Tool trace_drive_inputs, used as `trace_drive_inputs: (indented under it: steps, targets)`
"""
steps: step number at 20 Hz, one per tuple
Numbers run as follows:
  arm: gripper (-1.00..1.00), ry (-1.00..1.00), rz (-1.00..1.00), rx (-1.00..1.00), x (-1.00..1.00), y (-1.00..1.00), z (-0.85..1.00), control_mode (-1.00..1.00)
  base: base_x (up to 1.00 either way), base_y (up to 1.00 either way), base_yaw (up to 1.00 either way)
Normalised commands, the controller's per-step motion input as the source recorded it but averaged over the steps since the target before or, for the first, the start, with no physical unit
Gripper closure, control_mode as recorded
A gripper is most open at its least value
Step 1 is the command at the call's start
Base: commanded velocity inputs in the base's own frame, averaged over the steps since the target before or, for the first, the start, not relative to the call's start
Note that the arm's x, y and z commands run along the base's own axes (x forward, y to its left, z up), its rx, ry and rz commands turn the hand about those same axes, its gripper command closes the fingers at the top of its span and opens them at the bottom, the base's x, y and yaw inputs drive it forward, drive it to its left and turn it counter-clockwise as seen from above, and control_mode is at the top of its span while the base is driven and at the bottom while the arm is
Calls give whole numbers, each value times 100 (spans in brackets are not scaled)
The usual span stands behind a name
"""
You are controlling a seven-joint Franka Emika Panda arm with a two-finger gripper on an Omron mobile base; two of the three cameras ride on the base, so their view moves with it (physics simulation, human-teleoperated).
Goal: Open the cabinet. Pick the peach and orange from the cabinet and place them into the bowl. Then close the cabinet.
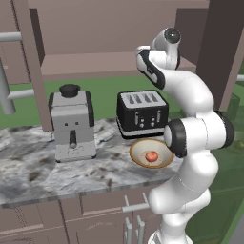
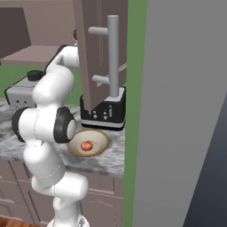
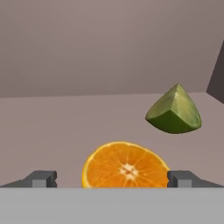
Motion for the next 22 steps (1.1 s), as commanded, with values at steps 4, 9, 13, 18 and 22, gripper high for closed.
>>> trace_drive_inputs:
  steps: [4, 9, 13, 18, 22]
  targets:
    - [-100, 0, 0, 0, 12, -11, -5, -100, 0, 0, 0]
    - [-100, 0, 0, 0, 4, -12, 0, -100, 0, 0, 0]
    - [-100, 0, 0, 0, 0, 0, 0, -100, 0, 0, 0]
    - [-100, 0, 0, 0, 0, 0, -15, -100, 0, 0, 0]
    - [-100, 0, 0, -2, 0, 3, -27, -100, 0, 0, 0]
